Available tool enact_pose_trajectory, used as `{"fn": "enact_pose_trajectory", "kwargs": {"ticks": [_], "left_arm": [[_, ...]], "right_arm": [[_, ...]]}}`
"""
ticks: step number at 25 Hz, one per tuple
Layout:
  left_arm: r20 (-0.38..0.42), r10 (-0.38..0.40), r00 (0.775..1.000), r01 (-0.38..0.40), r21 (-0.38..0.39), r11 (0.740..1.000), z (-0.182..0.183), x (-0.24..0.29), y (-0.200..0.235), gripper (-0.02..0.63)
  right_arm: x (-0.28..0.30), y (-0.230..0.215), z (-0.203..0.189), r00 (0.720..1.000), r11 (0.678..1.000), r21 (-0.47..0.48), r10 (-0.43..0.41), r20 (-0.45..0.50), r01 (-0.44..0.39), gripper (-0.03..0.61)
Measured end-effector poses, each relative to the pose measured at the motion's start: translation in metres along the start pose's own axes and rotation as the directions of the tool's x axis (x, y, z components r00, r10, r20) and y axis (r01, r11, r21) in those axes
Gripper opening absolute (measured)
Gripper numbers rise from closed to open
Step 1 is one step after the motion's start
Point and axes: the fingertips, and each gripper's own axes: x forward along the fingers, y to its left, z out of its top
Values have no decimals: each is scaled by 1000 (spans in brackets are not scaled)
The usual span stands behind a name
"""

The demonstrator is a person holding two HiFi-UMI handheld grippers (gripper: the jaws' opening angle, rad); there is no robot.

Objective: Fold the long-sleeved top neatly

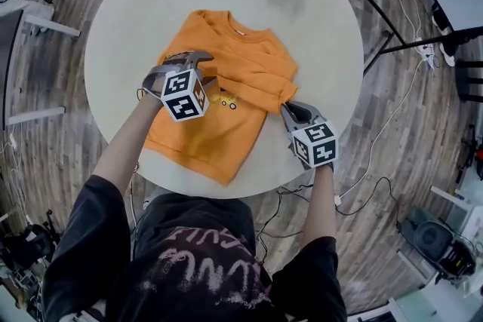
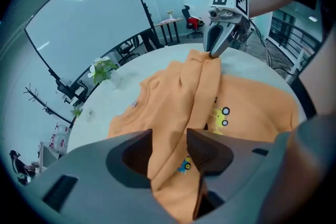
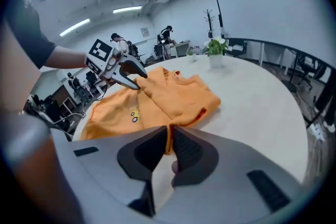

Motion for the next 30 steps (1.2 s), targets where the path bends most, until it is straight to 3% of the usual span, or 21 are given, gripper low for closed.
{"fn": "enact_pose_trajectory", "kwargs": {"ticks": [4,6,9,11,13,15,18,21,22,25,27,30], "left_arm": [[-8,-32,999,32,7,999,-3,6,-7,216],[-2,-41,999,41,0,999,1,8,-9,216],[1,-46,999,46,5,999,3,7,-12,216],[-1,-46,999,46,6,999,1,6,-11,216],[-10,-44,999,44,4,999,-4,5,-11,216],[-18,-40,999,40,-1,999,-10,4,-8,216],[-24,-43,999,43,-13,999,-16,4,-9,216],[-29,-48,998,48,-12,999,-18,5,-12,215],[-29,-49,998,48,-9,999,-17,6,-13,215],[-24,-44,999,44,-9,999,-14,7,-11,215],[-14,-27,1000,27,-15,1000,-11,5,-5,215],[5,14,1000,-14,-25,1000,-6,0,8,215]], "right_arm": [[-9,0,-3,997,990,123,61,37,-65,110],[-17,-13,7,995,977,198,66,76,-80,158],[-22,-40,27,993,954,288,49,109,-79,179],[-16,-53,32,998,973,228,32,50,-43,178],[-7,-58,28,999,997,73,1,-43,2,170],[1,-53,22,994,999,-35,18,-108,-22,167],[12,-44,12,986,995,-62,65,-151,-75,142],[18,-46,5,985,995,-92,29,-170,-45,26],[18,-48,7,986,994,-104,12,-166,-30,25],[14,-60,35,994,990,-132,-59,-89,47,21],[-1,-71,78,990,978,-154,-133,42,138,21],[-41,-69,150,936,950,-192,-180,302,245,21]]}}
